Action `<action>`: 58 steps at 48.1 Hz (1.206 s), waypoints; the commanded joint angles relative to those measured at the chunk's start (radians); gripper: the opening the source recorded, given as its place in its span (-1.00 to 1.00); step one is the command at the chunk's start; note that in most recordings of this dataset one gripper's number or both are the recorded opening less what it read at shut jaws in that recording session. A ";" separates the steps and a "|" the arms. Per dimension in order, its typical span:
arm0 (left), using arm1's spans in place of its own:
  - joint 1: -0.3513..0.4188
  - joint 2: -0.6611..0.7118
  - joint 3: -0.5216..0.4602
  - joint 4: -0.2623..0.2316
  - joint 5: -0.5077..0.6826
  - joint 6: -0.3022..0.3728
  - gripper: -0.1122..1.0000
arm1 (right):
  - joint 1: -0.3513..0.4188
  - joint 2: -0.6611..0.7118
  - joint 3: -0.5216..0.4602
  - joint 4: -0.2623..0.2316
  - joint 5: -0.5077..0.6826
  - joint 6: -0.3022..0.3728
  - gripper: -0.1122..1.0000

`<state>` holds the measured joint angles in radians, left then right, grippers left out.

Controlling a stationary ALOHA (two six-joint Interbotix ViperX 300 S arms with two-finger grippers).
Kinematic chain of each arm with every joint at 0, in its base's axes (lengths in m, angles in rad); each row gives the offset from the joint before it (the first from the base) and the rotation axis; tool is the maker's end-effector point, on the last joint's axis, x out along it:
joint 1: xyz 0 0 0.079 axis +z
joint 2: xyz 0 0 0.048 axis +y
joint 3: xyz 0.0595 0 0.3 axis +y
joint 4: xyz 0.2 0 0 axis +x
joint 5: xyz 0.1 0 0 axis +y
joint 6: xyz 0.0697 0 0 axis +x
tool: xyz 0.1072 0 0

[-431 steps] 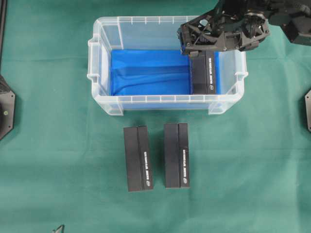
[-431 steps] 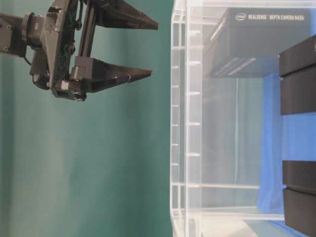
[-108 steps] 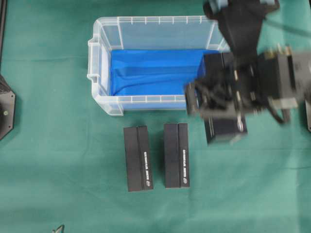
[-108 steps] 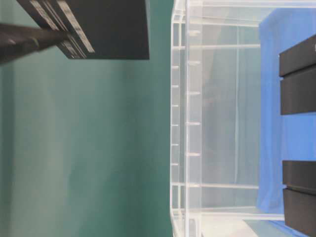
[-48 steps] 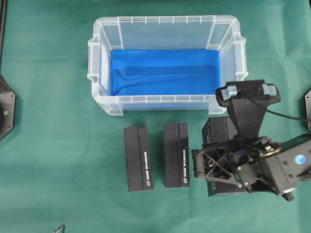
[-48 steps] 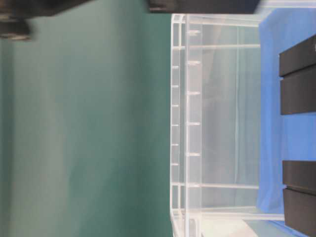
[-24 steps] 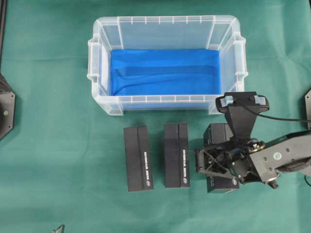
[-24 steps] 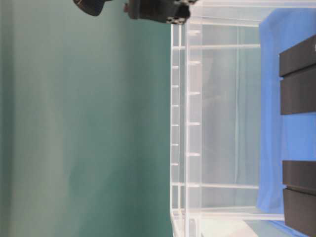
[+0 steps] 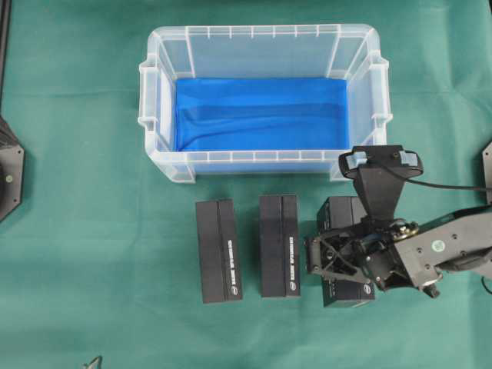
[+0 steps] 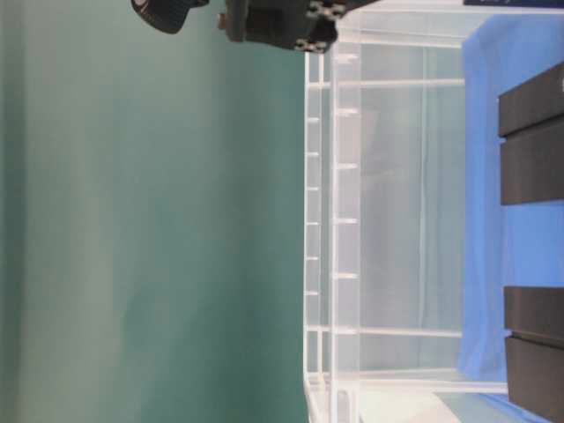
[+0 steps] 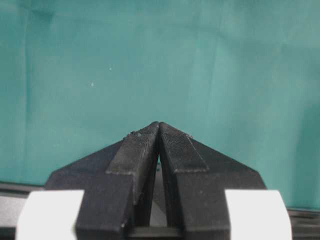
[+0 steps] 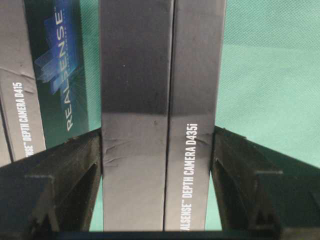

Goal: Take the box out of the case with the right arm.
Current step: 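Lower the box onto the cloth right of the other boxes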

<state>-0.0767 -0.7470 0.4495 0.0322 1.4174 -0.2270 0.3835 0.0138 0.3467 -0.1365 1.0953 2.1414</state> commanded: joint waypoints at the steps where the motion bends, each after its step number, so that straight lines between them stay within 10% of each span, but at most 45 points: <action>1: 0.003 0.002 -0.026 0.003 -0.005 0.002 -0.80 | -0.002 -0.018 -0.017 0.000 -0.002 0.003 0.36; 8: 0.003 0.002 -0.026 0.003 -0.006 0.002 -0.80 | -0.002 -0.018 -0.020 -0.005 0.011 0.005 0.39; 16: 0.003 0.002 -0.026 0.003 -0.005 0.002 -0.80 | -0.003 -0.018 -0.021 -0.005 0.031 0.000 0.88; 35: 0.008 0.002 -0.026 0.003 -0.006 0.003 -0.80 | -0.005 -0.032 -0.063 -0.005 0.058 -0.002 0.79; 58: 0.009 0.003 -0.026 0.003 -0.005 0.002 -0.80 | -0.031 -0.089 -0.351 -0.029 0.474 -0.114 0.77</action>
<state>-0.0721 -0.7470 0.4495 0.0322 1.4174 -0.2255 0.3620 -0.0506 0.0460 -0.1580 1.5294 2.0402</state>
